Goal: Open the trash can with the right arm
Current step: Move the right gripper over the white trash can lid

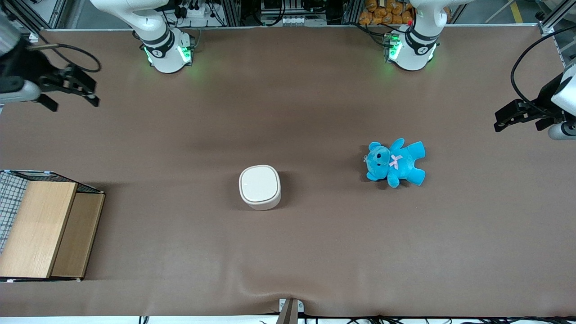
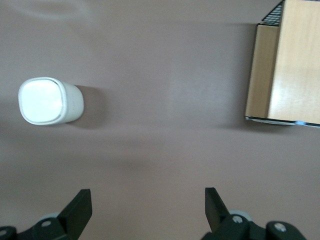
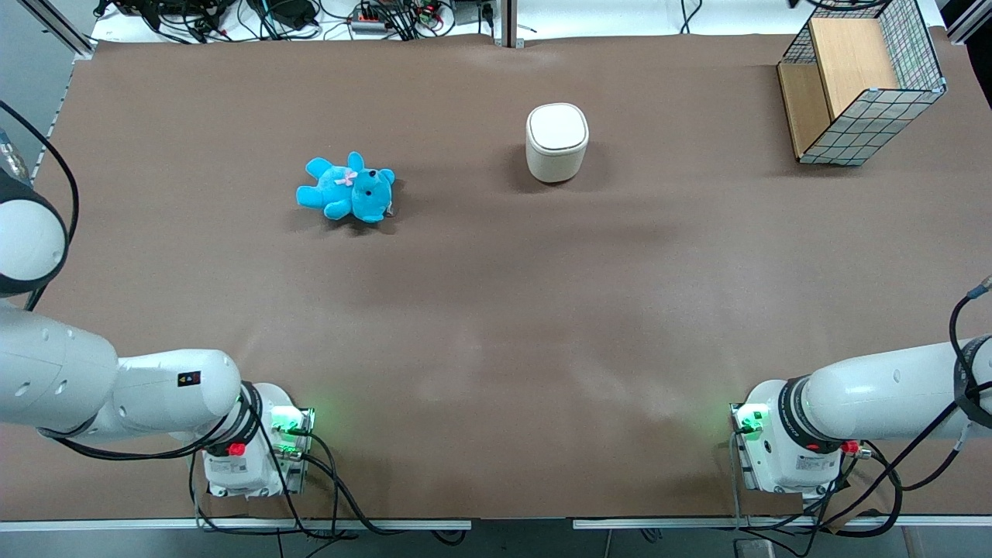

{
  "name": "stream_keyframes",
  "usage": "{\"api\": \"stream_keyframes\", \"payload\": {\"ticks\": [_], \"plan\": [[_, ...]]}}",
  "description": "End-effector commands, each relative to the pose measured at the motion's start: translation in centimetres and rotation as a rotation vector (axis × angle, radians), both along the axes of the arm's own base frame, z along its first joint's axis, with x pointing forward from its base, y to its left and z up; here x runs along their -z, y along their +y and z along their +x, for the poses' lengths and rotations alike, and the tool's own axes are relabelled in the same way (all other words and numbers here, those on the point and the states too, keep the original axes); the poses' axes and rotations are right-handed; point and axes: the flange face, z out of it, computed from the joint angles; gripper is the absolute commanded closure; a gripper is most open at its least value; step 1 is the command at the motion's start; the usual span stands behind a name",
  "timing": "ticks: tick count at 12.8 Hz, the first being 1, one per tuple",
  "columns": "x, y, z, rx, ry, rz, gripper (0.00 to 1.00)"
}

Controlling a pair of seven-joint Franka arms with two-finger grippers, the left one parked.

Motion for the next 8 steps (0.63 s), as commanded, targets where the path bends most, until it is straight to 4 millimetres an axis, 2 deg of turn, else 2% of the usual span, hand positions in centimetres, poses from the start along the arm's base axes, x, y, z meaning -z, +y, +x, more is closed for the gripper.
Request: {"api": "stream_keyframes", "payload": {"ticks": [1, 3, 4, 8], "plan": [[1.5, 5.2, 0.3, 0.03, -0.001, 0.007, 0.0], [3.0, 8.1, 0.8, 0.01, 0.003, 0.007, 0.0], [3.9, 9.6, 1.0, 0.01, 0.011, 0.007, 0.03], [8.3, 15.4, 1.7, -0.032, 0.013, -0.081, 0.71]]}}
